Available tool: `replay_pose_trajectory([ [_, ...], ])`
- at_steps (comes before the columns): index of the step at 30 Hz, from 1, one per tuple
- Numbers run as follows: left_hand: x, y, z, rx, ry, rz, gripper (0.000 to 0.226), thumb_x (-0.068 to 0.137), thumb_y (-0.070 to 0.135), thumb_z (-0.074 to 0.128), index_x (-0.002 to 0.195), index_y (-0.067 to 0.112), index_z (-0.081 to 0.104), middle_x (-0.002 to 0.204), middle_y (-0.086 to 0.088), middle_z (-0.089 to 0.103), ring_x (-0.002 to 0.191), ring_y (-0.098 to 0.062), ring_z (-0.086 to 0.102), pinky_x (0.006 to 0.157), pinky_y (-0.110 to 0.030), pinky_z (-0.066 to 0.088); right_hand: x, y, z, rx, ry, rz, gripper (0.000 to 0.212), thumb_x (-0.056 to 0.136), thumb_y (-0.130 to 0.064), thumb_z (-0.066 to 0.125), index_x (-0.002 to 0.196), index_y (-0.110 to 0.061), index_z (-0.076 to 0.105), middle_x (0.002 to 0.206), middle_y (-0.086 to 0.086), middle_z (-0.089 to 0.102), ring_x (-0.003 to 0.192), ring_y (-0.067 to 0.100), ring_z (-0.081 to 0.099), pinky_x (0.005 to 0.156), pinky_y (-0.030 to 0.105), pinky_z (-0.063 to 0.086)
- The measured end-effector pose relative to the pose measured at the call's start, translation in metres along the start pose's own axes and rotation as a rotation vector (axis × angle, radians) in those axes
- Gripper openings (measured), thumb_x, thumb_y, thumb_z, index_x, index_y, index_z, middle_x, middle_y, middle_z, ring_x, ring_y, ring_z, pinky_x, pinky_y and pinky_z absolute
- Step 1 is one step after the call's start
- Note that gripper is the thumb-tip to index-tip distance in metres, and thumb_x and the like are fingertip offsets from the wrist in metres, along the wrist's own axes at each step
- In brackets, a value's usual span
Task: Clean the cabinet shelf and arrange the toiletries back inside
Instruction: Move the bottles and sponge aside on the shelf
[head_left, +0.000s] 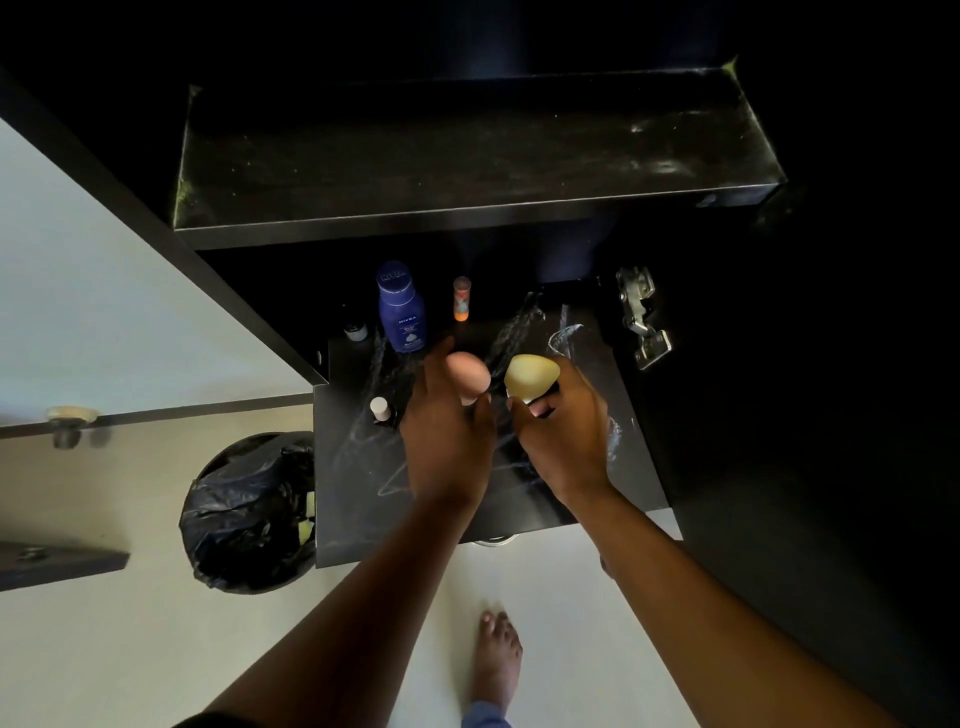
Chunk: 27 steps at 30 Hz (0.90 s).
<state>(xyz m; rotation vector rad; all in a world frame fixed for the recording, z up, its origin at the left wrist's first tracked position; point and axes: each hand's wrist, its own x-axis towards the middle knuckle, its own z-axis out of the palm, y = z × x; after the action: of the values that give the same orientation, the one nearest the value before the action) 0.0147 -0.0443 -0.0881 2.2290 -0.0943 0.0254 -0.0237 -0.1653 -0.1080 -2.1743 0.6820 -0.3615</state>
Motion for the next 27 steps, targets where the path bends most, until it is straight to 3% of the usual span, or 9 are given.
replay_pose_trajectory([
  [4, 0.000, -0.003, -0.003, -0.025, 0.009, 0.030, 0.066, 0.083, 0.013, 0.080, 0.143, 0.016, 0.052, 0.130, -0.005, 0.068, 0.116, -0.025, 0.066, 0.091, -0.027, 0.051, 0.000, -0.003, -0.001, 0.004, 0.010, -0.006, 0.037, 0.078, -0.028, 0.084, 0.108, -0.027, 0.063, 0.086, -0.001, 0.068, 0.079, 0.017, 0.066, 0.065, 0.028, 0.056],
  [6, -0.005, -0.002, -0.009, -0.045, 0.017, 0.069, 0.065, 0.084, 0.013, 0.080, 0.143, 0.016, 0.052, 0.130, -0.003, 0.068, 0.117, -0.023, 0.066, 0.093, -0.034, 0.057, -0.002, -0.006, -0.003, 0.030, -0.002, -0.021, 0.037, 0.078, -0.029, 0.084, 0.108, -0.027, 0.062, 0.088, -0.002, 0.068, 0.080, 0.016, 0.066, 0.066, 0.030, 0.058],
  [12, -0.035, -0.008, -0.035, -0.055, -0.012, 0.051, 0.060, 0.090, 0.028, 0.077, 0.143, 0.024, 0.050, 0.129, 0.005, 0.069, 0.118, -0.013, 0.066, 0.094, -0.040, 0.059, -0.028, -0.019, -0.004, 0.053, -0.045, -0.081, 0.034, 0.079, -0.025, 0.084, 0.107, -0.024, 0.064, 0.097, -0.004, 0.069, 0.084, 0.012, 0.063, 0.069, 0.017, 0.050],
  [15, -0.052, -0.020, -0.055, -0.071, -0.053, 0.067, 0.058, 0.089, 0.028, 0.078, 0.141, 0.026, 0.052, 0.126, 0.007, 0.070, 0.111, -0.008, 0.068, 0.092, -0.033, 0.060, -0.045, -0.022, 0.004, 0.073, -0.088, -0.119, 0.034, 0.079, -0.024, 0.082, 0.107, -0.025, 0.064, 0.101, -0.007, 0.069, 0.088, 0.009, 0.062, 0.075, 0.013, 0.050],
  [19, -0.061, -0.036, -0.088, -0.106, -0.044, 0.017, 0.064, 0.087, 0.025, 0.078, 0.143, 0.034, 0.049, 0.124, 0.015, 0.066, 0.107, 0.005, 0.065, 0.089, -0.011, 0.052, -0.063, -0.029, 0.021, 0.011, -0.135, -0.170, 0.040, 0.078, -0.026, 0.083, 0.112, -0.023, 0.064, 0.107, -0.004, 0.069, 0.089, 0.006, 0.058, 0.080, 0.010, 0.045],
  [24, -0.047, -0.068, -0.107, -0.059, 0.005, -0.050, 0.077, 0.085, 0.011, 0.078, 0.152, 0.023, 0.042, 0.116, 0.012, 0.068, 0.098, 0.004, 0.065, 0.086, -0.016, 0.054, -0.075, -0.047, 0.042, 0.040, -0.182, -0.237, 0.041, 0.079, -0.028, 0.083, 0.115, -0.026, 0.064, 0.112, -0.011, 0.067, 0.092, 0.001, 0.058, 0.084, 0.011, 0.047],
  [27, -0.030, -0.076, -0.111, -0.028, 0.013, -0.059, 0.081, 0.084, 0.014, 0.078, 0.154, 0.021, 0.038, 0.118, 0.006, 0.070, 0.095, 0.001, 0.065, 0.085, -0.017, 0.052, -0.079, -0.056, 0.057, 0.049, -0.201, -0.278, 0.040, 0.079, -0.028, 0.082, 0.115, -0.026, 0.064, 0.110, -0.006, 0.069, 0.093, 0.007, 0.063, 0.083, 0.020, 0.055],
])
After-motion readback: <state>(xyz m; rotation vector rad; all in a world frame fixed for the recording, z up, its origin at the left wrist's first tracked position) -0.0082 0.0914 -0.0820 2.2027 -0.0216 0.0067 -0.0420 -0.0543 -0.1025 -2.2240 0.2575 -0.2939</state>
